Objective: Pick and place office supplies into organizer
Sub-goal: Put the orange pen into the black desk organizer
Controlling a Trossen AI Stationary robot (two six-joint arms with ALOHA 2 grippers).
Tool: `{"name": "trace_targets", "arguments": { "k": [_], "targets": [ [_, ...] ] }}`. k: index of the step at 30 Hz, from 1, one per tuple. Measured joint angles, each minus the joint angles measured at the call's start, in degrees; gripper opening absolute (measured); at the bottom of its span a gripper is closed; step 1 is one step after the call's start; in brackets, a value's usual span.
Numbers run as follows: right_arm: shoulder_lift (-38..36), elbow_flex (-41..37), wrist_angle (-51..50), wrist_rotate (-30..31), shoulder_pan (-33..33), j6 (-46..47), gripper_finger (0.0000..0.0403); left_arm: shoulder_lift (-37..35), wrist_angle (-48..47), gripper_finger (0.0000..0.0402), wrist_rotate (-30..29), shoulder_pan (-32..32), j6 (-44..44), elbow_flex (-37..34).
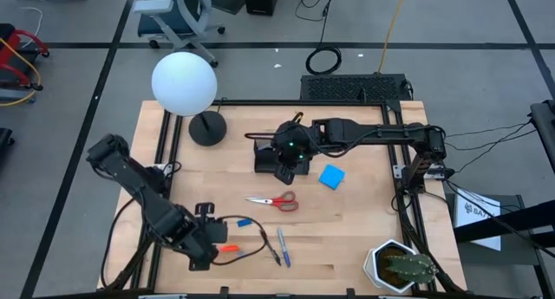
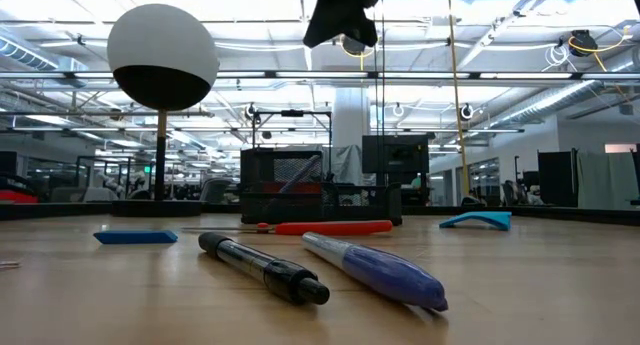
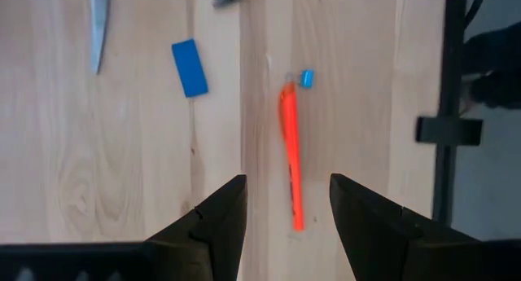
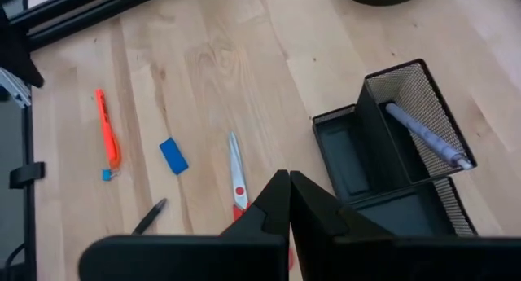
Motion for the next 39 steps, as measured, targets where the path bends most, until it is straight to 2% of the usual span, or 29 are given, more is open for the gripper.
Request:
{"name": "trace_targets", "arguments": {
  "k": [12,17,25,31,39],
  "targets": [
    [0.02,0.0,0.01,0.08,2.1,1.7,0.0,5.31,1.93,0.0182,-1.85,-2.94,-0.32,-0.26],
    [0.02,0.0,0.01,0.08,2.69,1.7,0.0,5.45,9.81,0.0182,-0.29,-4.25,-3.48,-5.0],
    [0.02,0.0,0.01,0.1,2.69,1.72,0.0,5.45,12.56,0.0182,1.03,-6.11,-6.89,-11.59],
    [0.02,0.0,0.01,0.08,2.69,1.76,0.0,5.45,25.28,0.0182,5.72,-6.29,-5.15,-17.81],
    [0.04,0.0,0.01,-0.01,2.69,2.81,0.0,5.45,25.47,0.0182,5.66,-5.61,-7.01,-21.07]
  ]
}}
